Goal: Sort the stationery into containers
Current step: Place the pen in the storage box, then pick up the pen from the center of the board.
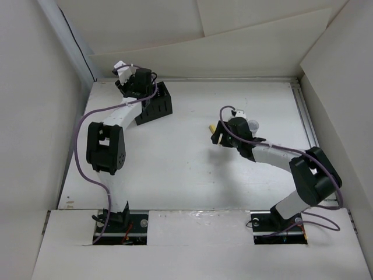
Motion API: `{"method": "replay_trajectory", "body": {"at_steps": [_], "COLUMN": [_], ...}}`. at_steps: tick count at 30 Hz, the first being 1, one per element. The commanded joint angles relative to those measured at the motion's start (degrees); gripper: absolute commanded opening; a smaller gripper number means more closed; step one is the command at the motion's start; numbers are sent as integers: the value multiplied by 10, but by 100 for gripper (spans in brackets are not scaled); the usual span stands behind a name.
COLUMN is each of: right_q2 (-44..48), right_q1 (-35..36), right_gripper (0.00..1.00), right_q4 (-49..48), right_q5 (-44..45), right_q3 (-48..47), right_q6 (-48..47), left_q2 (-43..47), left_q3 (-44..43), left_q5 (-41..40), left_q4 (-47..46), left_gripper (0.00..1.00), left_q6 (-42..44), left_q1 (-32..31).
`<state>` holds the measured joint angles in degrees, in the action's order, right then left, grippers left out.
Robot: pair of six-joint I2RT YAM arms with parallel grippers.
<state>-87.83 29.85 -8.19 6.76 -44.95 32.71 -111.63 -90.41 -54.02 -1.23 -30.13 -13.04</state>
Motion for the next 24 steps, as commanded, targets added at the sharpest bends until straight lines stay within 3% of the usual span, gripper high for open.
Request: {"method": "replay_trajectory", "body": {"at_steps": [1,7,14,20,24], "right_q2": [-21,-32,-59,-95,-116], "right_q1": [-8,-14,-24,-24,-24], "right_gripper": [75,75,75,73,69], "right_q4": [-23,-17,-6,6,12], "right_q5": [23,42,49,49,55], "right_q3": [-21,-27,-45,-64,-76], "right_q6": [3,9,9,9,3], "left_q2": [19,51,127,207,262], "left_q3": [19,26,51,92,155], "left_q5": [-3,19,87,176,229], "left_q4": [-8,-8,-20,-27,-51], "left_gripper": [23,29,47,45,45], "left_q6": [-12,-17,-27,-79,-109], "left_q1": [0,0,0,0,-44]}}
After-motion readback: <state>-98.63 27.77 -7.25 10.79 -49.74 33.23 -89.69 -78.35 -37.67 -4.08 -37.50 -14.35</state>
